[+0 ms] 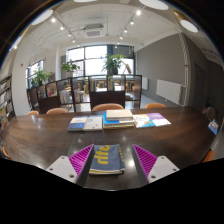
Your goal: Fold towel
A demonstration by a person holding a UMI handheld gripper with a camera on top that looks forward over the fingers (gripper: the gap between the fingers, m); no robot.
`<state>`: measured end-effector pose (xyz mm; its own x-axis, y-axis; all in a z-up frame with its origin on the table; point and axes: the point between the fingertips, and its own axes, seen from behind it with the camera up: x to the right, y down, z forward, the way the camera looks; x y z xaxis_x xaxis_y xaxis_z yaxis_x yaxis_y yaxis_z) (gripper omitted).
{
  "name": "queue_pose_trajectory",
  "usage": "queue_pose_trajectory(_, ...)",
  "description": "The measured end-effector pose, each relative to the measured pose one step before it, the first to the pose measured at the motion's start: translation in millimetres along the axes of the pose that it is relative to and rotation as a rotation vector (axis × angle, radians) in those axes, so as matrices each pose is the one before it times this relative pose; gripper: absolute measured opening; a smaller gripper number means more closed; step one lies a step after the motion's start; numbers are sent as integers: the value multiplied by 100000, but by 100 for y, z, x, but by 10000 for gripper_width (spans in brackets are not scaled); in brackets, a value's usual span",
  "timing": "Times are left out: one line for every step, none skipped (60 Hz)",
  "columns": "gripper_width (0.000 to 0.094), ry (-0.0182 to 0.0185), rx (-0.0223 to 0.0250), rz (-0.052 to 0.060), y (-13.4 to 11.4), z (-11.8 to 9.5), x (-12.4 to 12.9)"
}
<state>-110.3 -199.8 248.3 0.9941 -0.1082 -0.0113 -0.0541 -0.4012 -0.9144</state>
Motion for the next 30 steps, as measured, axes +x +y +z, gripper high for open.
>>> queue_pose_trajectory(752,-71,81,377,277,-648,-240)
queue_pose_trajectory(752,-70,-74,356,190,-570,-81)
queue_pose_trajectory(748,13,-12,158,238,-530,36)
queue_pose_trajectory(751,47,-7,21,170,-438,21)
queue_pose_trajectory(752,222,-36,11,217,-424,26)
queue_pose_trajectory(747,308,-122,55,222,-418,17)
queue_pose_trajectory(748,357,-197,62,246,-398,42)
queue_pose_trajectory(749,254,-325,43,238,-438,33)
queue_pose_trajectory(749,124,-370,-86,270,-351,-32)
queue_pose_trajectory(750,68,-311,-387,461,-348,-215)
queue_pose_trajectory(750,-50,-461,-591,221,-328,-111)
queue_pose_trajectory(746,-97,-383,-556,208,-338,-136)
queue_pose_trajectory(749,-268,-65,-280,258,-197,27)
queue_pose_trajectory(750,-280,-170,-198,156,-270,-119)
queue_pose_trajectory(749,-197,-144,-212,116,-274,-84)
queue_pose_trajectory(752,-55,-138,-253,153,-238,-20)
queue_pose_trajectory(754,82,-177,-165,145,-282,-4)
queue_pose_trajectory(750,109,-250,-174,154,-214,55)
queue_pose_trajectory(751,257,-346,-219,238,-8,52)
queue_pose_trajectory(752,308,-464,-112,193,-200,84)
queue_pose_trajectory(752,290,-341,-120,168,-207,58)
queue_pose_trajectory(752,295,-211,-296,129,-193,52)
queue_pose_trajectory(753,274,-129,-345,112,-195,88)
queue_pose_trajectory(751,234,-132,-324,88,-215,66)
queue_pose_trajectory(752,159,-96,-252,60,-161,49)
queue_pose_trajectory(753,144,-156,-208,84,-164,27)
queue_pose_trajectory(751,77,-220,-216,114,-152,26)
queue_pose_trajectory(753,33,-266,-199,140,-189,66)
queue_pose_trajectory(752,12,-234,-199,110,-104,32)
queue_pose_trajectory(750,-33,-143,-156,104,-130,20)
